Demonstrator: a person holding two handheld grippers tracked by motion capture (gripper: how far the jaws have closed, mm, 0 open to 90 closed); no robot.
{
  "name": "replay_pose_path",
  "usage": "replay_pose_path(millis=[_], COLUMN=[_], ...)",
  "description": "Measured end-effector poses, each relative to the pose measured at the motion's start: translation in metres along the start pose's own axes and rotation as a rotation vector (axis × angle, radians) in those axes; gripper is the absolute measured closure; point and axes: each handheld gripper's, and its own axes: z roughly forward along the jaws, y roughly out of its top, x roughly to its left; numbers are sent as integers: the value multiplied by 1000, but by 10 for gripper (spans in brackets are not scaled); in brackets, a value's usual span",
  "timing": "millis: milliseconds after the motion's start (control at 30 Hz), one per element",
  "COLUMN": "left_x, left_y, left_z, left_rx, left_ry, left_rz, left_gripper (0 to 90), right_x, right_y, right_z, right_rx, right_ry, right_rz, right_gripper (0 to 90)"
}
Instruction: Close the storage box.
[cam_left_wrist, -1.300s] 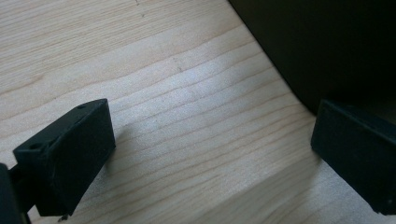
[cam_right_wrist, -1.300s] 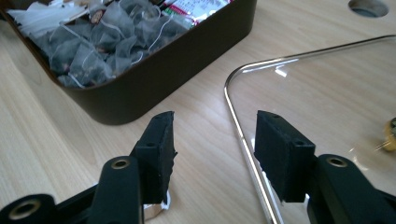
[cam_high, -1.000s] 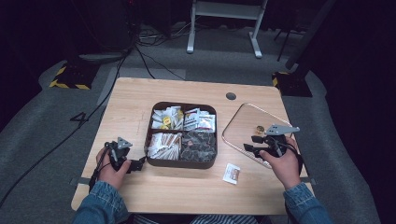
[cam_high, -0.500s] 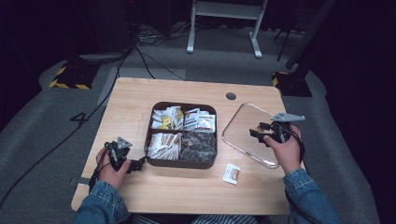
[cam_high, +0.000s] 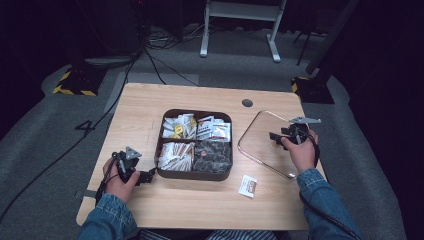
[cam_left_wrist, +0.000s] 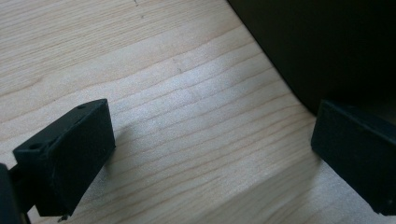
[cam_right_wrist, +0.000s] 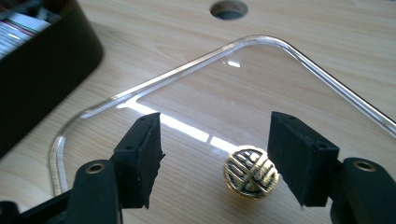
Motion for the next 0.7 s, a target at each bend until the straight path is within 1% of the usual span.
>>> replay_pose_path(millis=[33,67,100,133,300,333,367,500,700], left_x=[0,0,0,0,0,0,0,0,0], left_y=[0,0,0,0,0,0,0,0,0], left_z=[0,0,0,0,0,0,0,0,0], left_rx=[0,0,0,-1,-1,0,0,0,-1], left_ry=[0,1,0,1,1,0,0,1,1], left_rz=[0,0,1,0,0,0,0,0,0], left_gripper=[0,0,0,0,0,0,0,0,0], right_x=[0,-4,-4,-8,-13,-14,-14,-17,-17], right_y=[0,-4,-4,-8,-14,-17,-17,-21,-24], right_z=[0,5,5,10,16,18,18,21,24], right_rx=[0,15,15,28,47,58,58,71,78], right_ry=[0,-21,-21,-32,-42,-38,-38,-33,-30], right_rz=[0,14,14,34,53,58,58,65,55], right_gripper=[360,360,360,360,372,396,396,460,535])
